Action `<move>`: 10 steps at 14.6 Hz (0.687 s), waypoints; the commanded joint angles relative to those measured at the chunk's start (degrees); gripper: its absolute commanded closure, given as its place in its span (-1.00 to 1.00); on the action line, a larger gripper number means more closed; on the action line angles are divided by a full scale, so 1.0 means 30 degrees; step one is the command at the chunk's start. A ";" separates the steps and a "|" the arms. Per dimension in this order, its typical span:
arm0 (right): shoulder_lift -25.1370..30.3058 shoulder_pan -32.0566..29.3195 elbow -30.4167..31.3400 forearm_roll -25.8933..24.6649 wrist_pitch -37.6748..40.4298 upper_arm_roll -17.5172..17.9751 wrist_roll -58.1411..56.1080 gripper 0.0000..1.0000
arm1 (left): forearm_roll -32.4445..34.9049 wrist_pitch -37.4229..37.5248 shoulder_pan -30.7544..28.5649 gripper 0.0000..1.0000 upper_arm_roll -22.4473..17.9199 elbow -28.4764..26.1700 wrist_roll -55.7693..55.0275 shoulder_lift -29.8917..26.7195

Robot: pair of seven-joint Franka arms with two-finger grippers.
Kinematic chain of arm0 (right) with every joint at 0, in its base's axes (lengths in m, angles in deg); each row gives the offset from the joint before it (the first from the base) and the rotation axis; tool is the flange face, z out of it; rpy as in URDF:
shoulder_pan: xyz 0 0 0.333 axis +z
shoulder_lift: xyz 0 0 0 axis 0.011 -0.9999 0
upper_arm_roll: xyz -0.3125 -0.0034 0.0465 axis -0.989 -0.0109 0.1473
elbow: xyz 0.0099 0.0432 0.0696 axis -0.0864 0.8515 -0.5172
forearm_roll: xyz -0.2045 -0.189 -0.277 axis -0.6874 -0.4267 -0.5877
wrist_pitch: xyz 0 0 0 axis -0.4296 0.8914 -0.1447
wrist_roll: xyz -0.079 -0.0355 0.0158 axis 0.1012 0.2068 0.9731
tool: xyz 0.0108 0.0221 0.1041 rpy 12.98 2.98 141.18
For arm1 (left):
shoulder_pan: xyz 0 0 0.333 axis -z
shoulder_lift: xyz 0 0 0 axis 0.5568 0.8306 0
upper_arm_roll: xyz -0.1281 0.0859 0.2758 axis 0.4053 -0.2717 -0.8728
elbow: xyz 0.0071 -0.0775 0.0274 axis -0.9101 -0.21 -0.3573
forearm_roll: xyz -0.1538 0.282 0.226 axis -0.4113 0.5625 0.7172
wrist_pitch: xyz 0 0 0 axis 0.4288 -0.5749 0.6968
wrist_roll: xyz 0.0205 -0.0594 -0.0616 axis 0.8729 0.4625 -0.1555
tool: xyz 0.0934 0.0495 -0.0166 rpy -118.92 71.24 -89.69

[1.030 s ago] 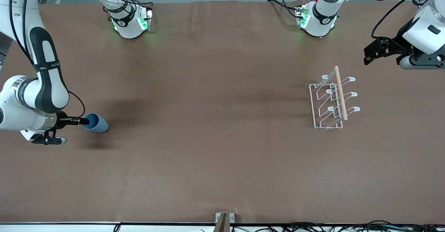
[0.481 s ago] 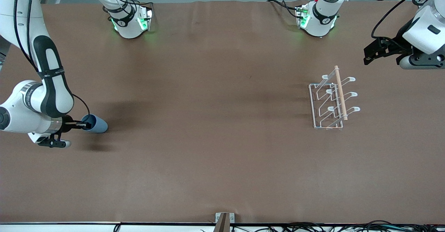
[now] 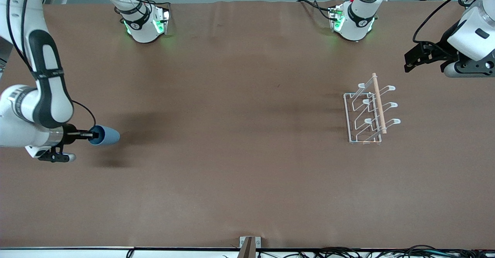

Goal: Hang cup on cup holder
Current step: 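Lift the cup with the right gripper while the left gripper approaches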

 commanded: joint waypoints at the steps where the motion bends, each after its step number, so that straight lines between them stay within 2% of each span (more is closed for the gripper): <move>1: 0.2645 -0.0097 0.0750 0.1550 0.1321 0.1222 -0.0006 0.98 | -0.0205 0.0369 0.0002 -1.00 0.0025 0.0473 0.0381 0.0272; 4: 0.3819 -0.0039 0.0750 0.4828 0.2522 0.1780 -0.0035 0.98 | -0.0176 0.0340 0.0178 -1.00 0.0083 0.0473 0.0410 0.0417; 6: 0.4494 -0.0010 0.0750 0.6969 0.3168 0.2628 -0.0006 0.98 | -0.0176 0.0340 0.0295 -1.00 0.0142 0.0502 0.0411 0.0536; 8: 0.4935 0.0078 0.0604 0.8059 0.3084 0.3565 0.0023 0.98 | -0.0176 0.0311 0.0937 -1.00 0.0142 0.0531 0.0382 0.0681; 10: 0.5024 0.0165 0.0223 1.0627 0.3171 0.4008 0.0983 0.99 | -0.0176 0.0281 0.1814 -1.00 0.0142 0.0968 0.0381 0.1206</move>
